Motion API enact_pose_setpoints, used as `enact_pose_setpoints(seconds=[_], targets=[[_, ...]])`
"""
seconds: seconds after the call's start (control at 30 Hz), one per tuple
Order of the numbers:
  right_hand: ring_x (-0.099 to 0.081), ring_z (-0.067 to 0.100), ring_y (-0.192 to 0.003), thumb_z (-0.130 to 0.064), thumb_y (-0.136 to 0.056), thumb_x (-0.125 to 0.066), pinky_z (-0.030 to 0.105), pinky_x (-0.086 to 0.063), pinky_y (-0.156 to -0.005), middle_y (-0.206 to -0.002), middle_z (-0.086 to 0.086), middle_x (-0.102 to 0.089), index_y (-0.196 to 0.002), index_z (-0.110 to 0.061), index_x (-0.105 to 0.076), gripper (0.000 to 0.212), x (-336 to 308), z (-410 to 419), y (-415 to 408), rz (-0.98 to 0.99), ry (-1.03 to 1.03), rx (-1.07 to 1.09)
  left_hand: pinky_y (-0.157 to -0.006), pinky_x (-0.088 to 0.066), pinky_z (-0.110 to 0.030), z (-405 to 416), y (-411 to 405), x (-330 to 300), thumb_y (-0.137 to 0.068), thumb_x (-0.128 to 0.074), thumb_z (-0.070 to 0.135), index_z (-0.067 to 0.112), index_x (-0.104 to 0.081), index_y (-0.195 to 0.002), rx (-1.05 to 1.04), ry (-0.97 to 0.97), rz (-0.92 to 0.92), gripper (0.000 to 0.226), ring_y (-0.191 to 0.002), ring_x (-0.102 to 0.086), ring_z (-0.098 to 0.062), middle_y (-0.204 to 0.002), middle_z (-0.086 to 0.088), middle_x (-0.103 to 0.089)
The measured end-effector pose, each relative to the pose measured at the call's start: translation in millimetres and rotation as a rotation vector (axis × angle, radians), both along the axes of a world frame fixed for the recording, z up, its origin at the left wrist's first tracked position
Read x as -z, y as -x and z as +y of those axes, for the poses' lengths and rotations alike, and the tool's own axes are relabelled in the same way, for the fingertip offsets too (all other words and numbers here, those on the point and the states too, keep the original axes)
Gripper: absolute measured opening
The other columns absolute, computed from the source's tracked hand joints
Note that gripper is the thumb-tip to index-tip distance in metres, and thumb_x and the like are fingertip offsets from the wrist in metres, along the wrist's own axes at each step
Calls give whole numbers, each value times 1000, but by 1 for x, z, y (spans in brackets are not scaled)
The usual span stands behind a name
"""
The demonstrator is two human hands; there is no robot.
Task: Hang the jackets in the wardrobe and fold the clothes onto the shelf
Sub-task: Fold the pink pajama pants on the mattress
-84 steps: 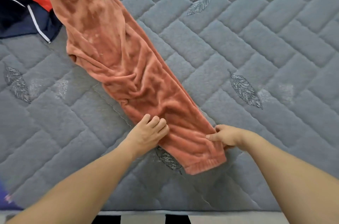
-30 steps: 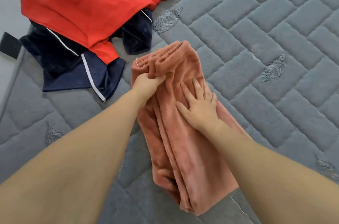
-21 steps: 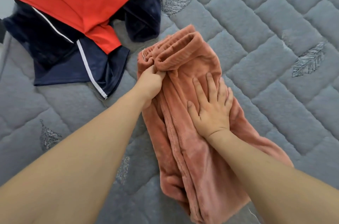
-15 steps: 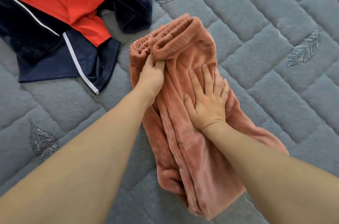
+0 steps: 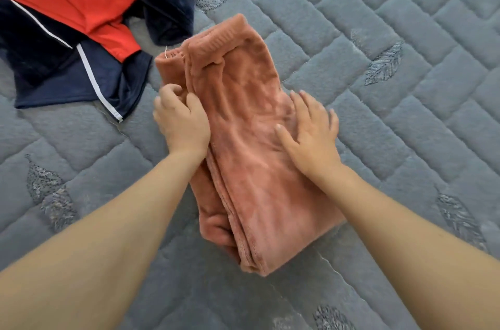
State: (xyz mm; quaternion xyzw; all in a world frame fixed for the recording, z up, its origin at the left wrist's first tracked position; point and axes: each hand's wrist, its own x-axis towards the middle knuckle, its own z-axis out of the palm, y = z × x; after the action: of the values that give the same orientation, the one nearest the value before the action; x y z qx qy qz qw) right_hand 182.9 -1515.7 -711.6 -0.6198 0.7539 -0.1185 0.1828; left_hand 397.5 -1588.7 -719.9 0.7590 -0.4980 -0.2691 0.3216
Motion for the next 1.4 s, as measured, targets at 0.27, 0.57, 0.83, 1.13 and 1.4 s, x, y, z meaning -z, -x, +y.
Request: enact_pose_setpoints(seconds=[0.27, 0.57, 0.83, 1.13, 1.4], targets=[[-61, 18, -100, -76, -68, -65, 43, -51, -88, -110, -4, -62, -107, -25, -54, 65, -12, 110, 63, -374, -522, 355, -106, -37, -61, 219, 13, -15, -68, -61, 69, 22, -48, -144, 1335, -47, -702, 90, -133, -46, -36, -145, -15, -47], [-65, 22, -84, -27, -86, -71, 33, -55, -57, -106, 3, -63, -115, -21, -44, 40, -12, 129, 59, -939, -465, 643, -80, -53, -38, 240, 58, -22, -86, -62, 24, 27, -40, -146, 883, -305, -673, 65, -122, -50, -32, -138, -3, -52], [-46, 13, -39, -36, -91, -44, 13, -28, -36, -57, 3, -53, -77, -14, -54, 28, -103, 214, 143, -441, -1549, 378, -69, -53, -26, 315, 84, -97, -65, -58, 33, 32, -57, -97, 1018, -930, 227, 32, -87, -68, -22, -91, 5, -70], [-67, 15, -69, -74, -88, -27, 27, -52, -65, -78, 4, -69, -93, -22, -64, 65, -99, 121, 84, -626, -747, 503, -55, -40, -25, 194, 28, -81, -52, -61, 27, 12, -67, -83, 277, -708, 427, 35, -70, -56, -16, -70, 2, -61], [-50, 16, -126, -91, -37, -69, 42, -42, -107, -136, -7, -50, -139, -32, -38, 122, -28, 97, 25, -569, -579, 289, -104, -45, -48, 212, 2, -30, -50, -72, 54, 45, -49, -103, 147, -769, 596, 59, -120, -54, -25, -134, -9, -49]])
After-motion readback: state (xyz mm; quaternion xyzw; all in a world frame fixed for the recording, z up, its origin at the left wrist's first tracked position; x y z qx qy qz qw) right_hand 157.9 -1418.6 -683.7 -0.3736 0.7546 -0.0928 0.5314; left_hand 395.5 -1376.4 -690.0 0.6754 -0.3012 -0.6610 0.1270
